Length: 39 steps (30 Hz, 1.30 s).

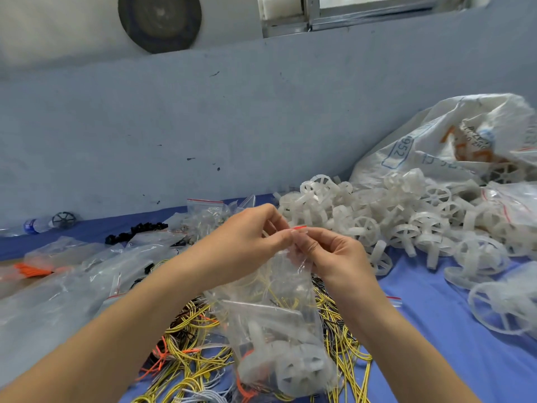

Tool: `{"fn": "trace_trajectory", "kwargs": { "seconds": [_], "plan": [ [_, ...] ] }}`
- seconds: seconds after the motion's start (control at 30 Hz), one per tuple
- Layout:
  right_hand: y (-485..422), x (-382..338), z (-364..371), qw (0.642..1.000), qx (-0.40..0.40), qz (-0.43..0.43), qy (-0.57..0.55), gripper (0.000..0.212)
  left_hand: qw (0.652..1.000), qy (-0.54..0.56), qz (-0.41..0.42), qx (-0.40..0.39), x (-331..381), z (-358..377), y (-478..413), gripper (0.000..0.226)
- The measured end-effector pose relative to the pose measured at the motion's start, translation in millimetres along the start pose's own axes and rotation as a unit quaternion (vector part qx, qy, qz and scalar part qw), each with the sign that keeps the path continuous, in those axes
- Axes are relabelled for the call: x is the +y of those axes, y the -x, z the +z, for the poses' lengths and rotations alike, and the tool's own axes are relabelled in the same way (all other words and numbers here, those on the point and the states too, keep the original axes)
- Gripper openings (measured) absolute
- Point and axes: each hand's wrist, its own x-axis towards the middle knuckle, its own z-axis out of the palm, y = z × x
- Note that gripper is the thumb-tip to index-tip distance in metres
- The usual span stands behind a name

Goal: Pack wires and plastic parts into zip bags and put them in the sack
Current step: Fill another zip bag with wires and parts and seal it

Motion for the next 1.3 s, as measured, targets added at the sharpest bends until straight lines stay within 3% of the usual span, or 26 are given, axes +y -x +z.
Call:
{"fn": "trace_trajectory", "kwargs": {
  "seconds": [0.2,0.43,0.67,1.3],
  "plan": [
    [-2,-1,-1,0.998,0.007,-0.021,0.051,0.019,0.998,-0.039,-0.02,-0.048,0,-10,-6,0.028],
    [1,0,0,0.997,-0.027,-0.026,0.065,0.013,0.995,-0.101,0.021,0.001,0,-10,-4,0.024],
    [-1,6,-4,0.998,0.024,-0.034,0.056,0.018,0.983,-0.172,0.066,0.02,-15,-11,12,0.024],
    [-6,3,-15,0.992,0.098,-0.039,0.063,0.013,0.995,-0.088,0.023,0.026,-53,-36,40,0.017]
  ]
}}
